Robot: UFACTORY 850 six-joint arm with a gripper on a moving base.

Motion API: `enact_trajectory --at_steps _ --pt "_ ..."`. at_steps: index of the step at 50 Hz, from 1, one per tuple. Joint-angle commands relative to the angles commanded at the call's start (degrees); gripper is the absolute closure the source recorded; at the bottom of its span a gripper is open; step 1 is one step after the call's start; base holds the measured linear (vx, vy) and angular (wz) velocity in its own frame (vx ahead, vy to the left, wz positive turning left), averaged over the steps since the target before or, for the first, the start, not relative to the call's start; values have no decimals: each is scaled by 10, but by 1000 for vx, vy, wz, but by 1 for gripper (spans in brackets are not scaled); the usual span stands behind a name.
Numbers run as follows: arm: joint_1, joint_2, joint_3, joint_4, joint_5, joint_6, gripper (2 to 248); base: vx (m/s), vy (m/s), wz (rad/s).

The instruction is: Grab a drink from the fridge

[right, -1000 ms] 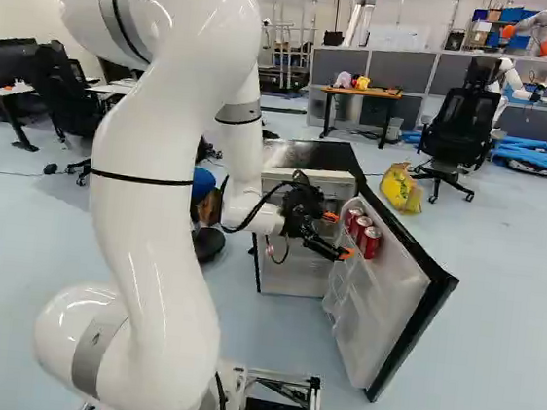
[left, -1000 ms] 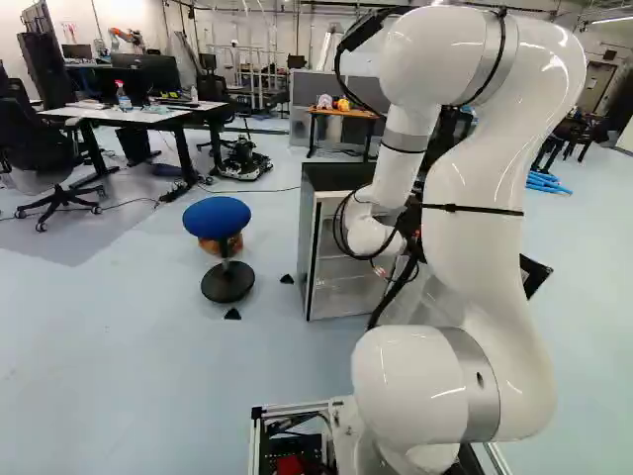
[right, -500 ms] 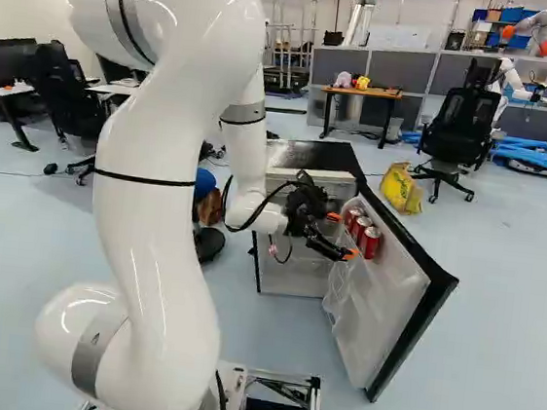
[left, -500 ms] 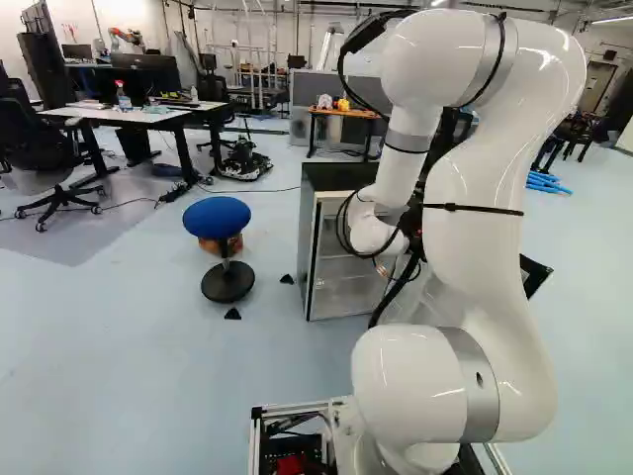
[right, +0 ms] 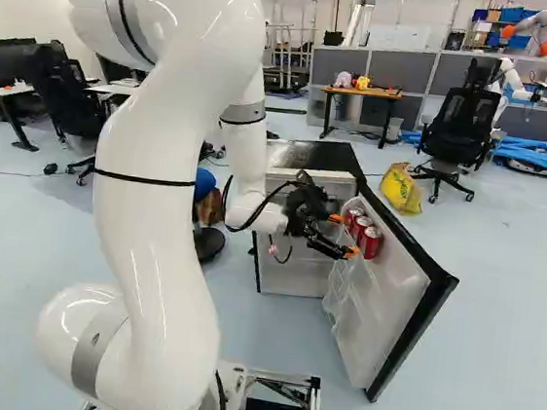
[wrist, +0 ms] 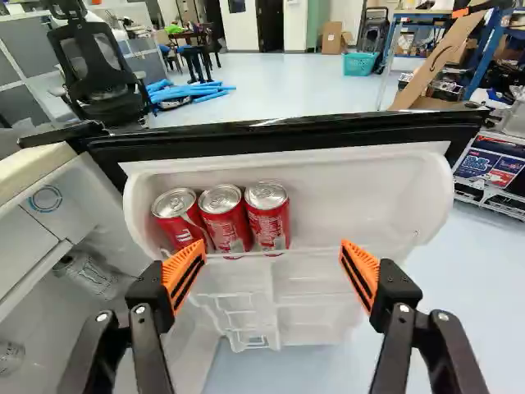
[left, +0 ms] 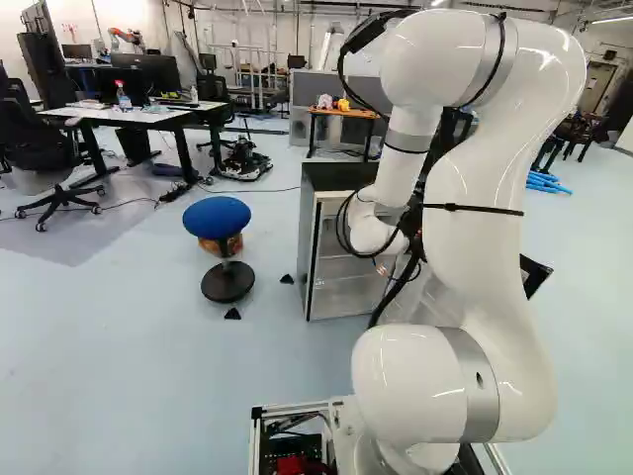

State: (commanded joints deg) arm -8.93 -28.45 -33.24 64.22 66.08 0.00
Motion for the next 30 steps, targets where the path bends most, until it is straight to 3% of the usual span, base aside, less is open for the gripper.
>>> enact_trajectory --at_steps 9,10,25,26,30 --pt "0 0 0 0 0 0 25 0 0 0" --pt "0 0 0 0 0 0 37 0 0 0" --pt "0 0 0 0 0 0 39 0 0 0" --pt "0 0 0 0 0 0 51 0 0 0" --pt "0 0 0 0 0 0 51 0 0 0"
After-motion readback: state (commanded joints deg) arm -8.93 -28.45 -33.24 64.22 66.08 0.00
